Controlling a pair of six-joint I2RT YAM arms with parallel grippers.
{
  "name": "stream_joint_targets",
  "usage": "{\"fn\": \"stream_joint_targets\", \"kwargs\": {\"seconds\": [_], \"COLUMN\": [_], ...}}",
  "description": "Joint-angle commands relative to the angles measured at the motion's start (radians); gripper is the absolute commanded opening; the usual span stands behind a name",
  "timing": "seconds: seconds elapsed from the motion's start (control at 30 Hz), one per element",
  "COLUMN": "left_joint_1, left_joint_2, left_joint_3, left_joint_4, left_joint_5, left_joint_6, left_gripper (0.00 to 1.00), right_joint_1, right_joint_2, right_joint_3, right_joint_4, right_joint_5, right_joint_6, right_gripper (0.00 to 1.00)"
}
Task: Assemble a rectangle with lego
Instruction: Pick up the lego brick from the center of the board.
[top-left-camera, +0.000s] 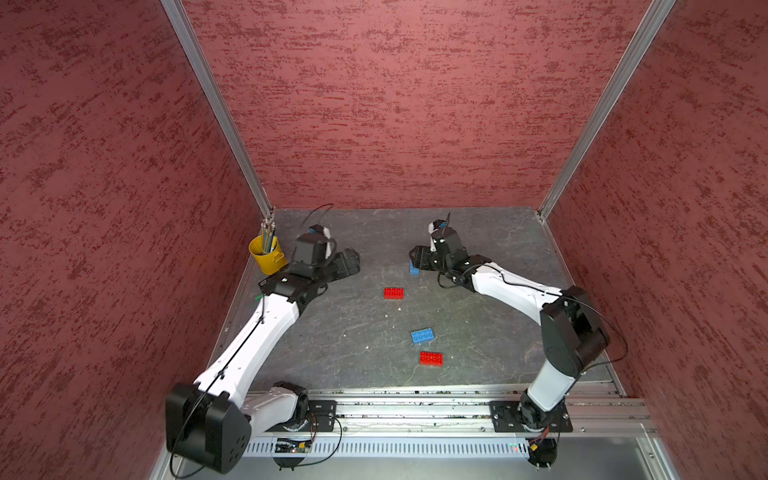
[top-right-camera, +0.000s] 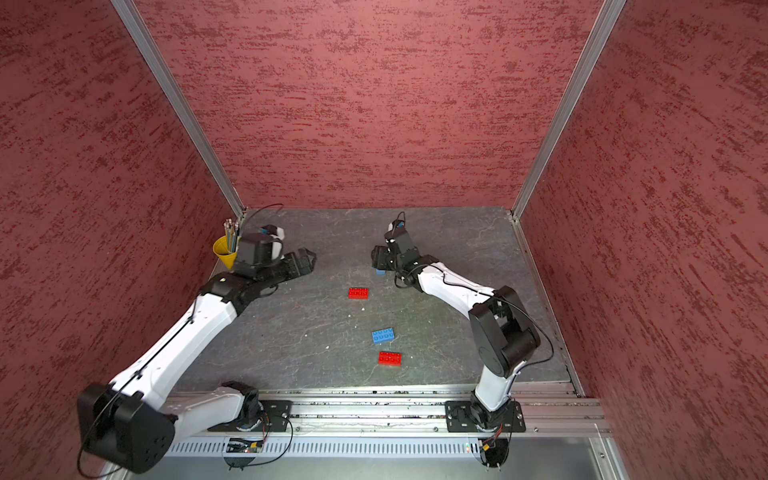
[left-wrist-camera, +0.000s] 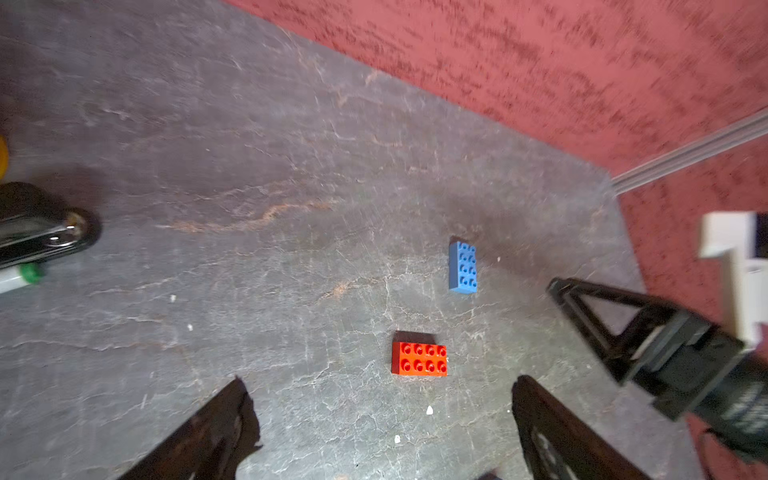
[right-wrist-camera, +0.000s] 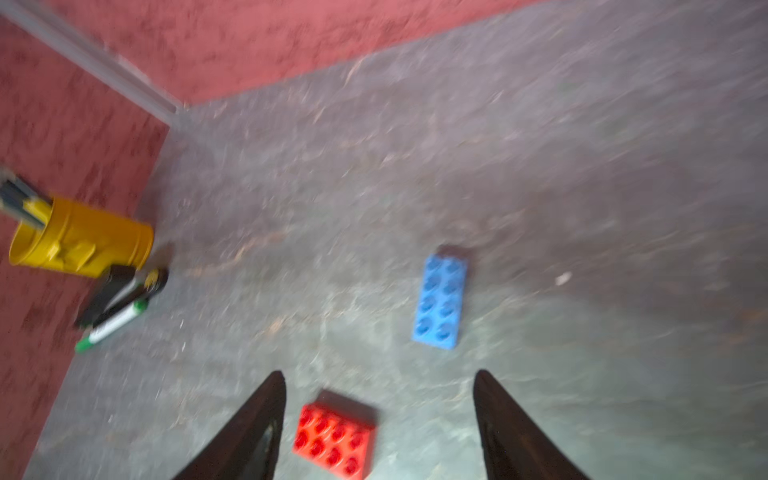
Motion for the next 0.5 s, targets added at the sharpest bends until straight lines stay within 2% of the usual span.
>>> {"fn": "stream_joint_targets", "kwargs": {"seconds": [0.0,0.1,0.3,0.47], "left_joint_1": [0.067,0.111,0.128,0.115], "left_joint_2": [-0.053,-0.098,-0.119,-0.130], "left_joint_3": [-0.086,-0.158,-0.229,-0.246], "left_joint_4": [-0.036,-0.007,0.058,0.079], "left_joint_5": [0.144,0.178,0.196,0.201], "left_joint_6": [0.007,0.002,-0.002,-0.014], "left_gripper": [1.00,1.00,1.00,1.00], "right_joint_1": [0.074,0.118,0.173,0.189], "right_joint_2": [0.056,0.098,0.185,0.265], "right_joint_3": [0.045,0.073,0.123,0.186], "right_joint_4": [-0.161,-0.198,-0.234,-0.252], "right_joint_5": [0.070,0.080,0.105,0.094], "right_joint_6": [0.017,0.057,0.099,0.116], "right_gripper": [0.74,0.78,0.88,0.90]}}
